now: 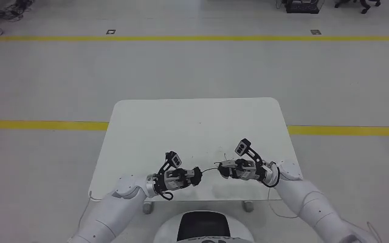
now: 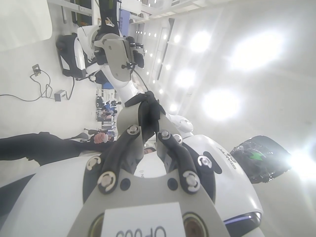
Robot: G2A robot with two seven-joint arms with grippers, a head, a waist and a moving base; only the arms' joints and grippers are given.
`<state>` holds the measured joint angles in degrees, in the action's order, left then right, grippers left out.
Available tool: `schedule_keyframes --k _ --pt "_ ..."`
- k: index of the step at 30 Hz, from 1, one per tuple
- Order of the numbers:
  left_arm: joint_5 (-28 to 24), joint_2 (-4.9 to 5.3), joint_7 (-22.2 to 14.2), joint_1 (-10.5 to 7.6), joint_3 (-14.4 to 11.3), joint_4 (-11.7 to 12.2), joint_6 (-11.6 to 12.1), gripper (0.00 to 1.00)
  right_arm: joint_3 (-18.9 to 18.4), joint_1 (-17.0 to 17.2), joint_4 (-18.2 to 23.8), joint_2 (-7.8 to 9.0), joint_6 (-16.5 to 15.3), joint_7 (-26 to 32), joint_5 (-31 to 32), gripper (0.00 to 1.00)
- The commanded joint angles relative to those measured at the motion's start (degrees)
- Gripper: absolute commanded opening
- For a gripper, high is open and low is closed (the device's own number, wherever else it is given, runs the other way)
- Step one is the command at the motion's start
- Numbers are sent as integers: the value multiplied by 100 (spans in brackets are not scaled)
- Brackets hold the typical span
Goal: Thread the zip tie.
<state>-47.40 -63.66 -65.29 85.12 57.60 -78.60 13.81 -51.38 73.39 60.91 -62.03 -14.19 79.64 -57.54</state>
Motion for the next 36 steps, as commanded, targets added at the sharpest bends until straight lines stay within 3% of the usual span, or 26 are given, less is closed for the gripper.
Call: schedule_keyframes --k 1,28,36 --pt "-22 4 -3 0 -1 0 7 0 23 -10 -26 3 -6 0 -17 18" --pt "-46 53 48 -14 -125 -9 67 0 332 -151 -205 -10 -135 0 -202 17" --pt "-11 72 89 0 -150 -21 109 0 386 -171 -229 -11 -206 0 -254 12"
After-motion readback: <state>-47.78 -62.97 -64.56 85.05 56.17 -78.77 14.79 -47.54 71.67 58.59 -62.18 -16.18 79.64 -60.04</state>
